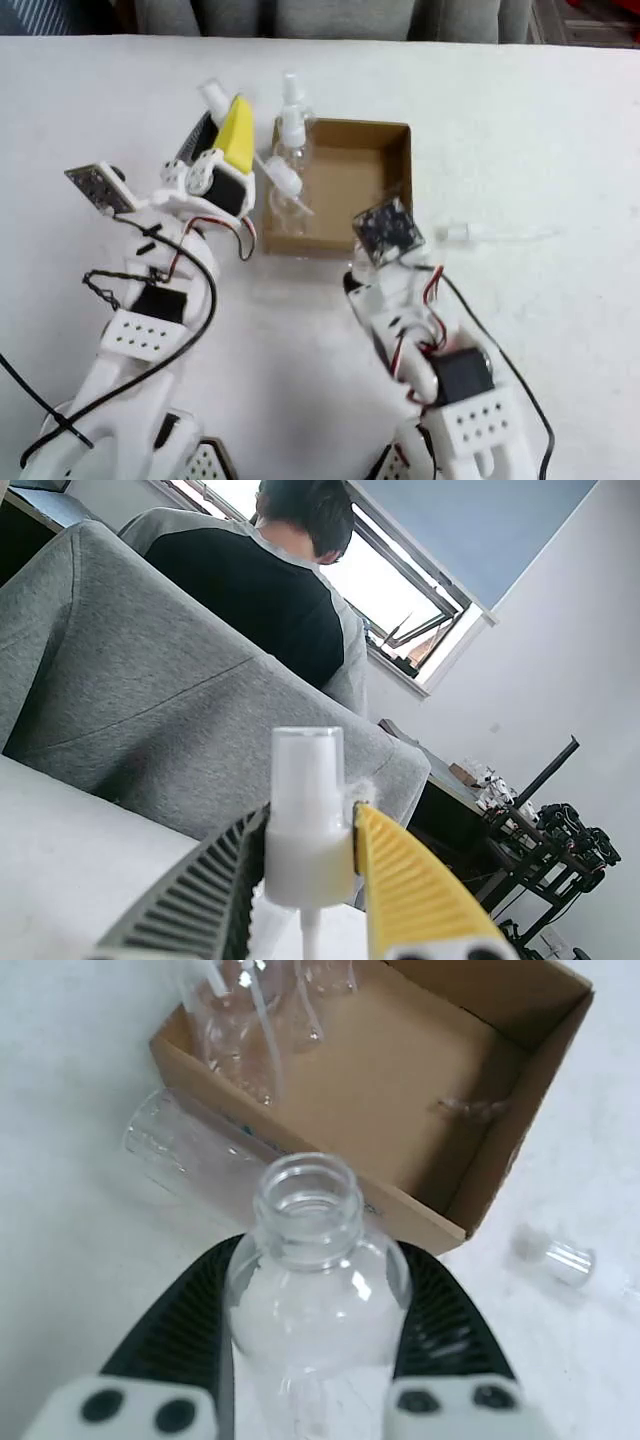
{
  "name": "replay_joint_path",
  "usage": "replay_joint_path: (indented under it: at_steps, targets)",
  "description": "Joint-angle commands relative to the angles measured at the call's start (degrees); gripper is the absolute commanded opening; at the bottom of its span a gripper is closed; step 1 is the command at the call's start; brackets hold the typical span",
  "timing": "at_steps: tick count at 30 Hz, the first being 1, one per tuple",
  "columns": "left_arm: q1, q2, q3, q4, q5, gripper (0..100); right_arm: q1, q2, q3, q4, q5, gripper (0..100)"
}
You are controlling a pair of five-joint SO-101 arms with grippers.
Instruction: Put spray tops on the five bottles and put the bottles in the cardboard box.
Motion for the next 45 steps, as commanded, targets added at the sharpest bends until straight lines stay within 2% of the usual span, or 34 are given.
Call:
replay_joint_path:
  at_steps: [1,7,10,19,23,27,42,45]
  targets:
    - [-0.2,-2.6,-3.8,0.1,0.8,2,-2.5,-7.7,2.5,-1.4,1.0,1.6]
    - [-0.1,-6.8,-3.3,0.3,0.8,2,-6.5,-18.2,8.4,-1.1,1.1,1.6]
    - [0.2,-12.3,-1.8,3.8,0.8,2,-6.5,-21.0,9.8,-1.0,1.1,1.6]
    - [9.6,-27.8,3.4,13.4,-0.7,2,-6.8,-21.7,10.6,-0.6,1.1,1.6]
    - [11.2,-28.1,4.1,13.7,-8.4,2,-6.8,-21.7,10.6,-0.5,1.1,1.6]
    - [14.6,-28.0,5.5,13.5,-12.0,2,-6.5,-21.7,10.6,-0.5,1.1,1.6]
    - [15.6,-28.3,5.1,13.5,-12.4,2,-6.7,-21.2,10.7,-0.5,1.1,1.6]
    - [13.8,-28.8,4.7,13.5,-12.4,2,-6.7,-21.2,10.7,-0.5,1.1,1.6]
